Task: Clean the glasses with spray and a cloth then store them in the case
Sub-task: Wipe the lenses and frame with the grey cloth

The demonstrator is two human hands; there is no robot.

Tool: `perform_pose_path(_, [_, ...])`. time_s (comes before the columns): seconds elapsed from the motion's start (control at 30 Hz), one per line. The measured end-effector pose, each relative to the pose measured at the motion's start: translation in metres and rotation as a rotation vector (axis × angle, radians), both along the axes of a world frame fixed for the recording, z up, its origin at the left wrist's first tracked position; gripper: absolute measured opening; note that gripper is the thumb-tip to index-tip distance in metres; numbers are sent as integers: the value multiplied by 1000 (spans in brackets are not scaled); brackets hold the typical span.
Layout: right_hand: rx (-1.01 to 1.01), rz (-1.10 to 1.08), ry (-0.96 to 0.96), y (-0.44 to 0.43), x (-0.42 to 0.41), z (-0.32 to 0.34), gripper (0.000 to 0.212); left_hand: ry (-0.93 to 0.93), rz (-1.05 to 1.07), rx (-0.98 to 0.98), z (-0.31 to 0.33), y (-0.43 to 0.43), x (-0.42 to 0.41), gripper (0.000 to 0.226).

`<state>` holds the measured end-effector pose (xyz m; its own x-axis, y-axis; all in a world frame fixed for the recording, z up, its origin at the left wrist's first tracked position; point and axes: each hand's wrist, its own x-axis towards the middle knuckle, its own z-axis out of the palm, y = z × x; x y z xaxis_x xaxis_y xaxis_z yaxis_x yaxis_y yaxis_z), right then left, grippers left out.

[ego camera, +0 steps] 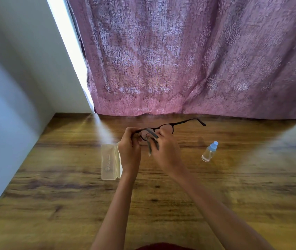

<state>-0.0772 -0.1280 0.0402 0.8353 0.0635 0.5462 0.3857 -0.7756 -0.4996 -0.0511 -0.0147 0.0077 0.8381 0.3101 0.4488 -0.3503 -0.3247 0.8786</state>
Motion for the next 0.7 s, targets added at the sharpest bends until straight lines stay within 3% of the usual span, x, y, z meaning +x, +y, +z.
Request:
perform_pose_path(0.3, [-22,19,-4,2,14,10,17,-10,-10,14,-2,3,-1,30])
perform_pose_path(0.53, [-14,-4,35,0,8,3,12,-31,16,-19,0,6,1,44])
perform_pose_path(0.7, [6,24,39,10,1,6,15,-38,-12,20,-2,3,-1,38])
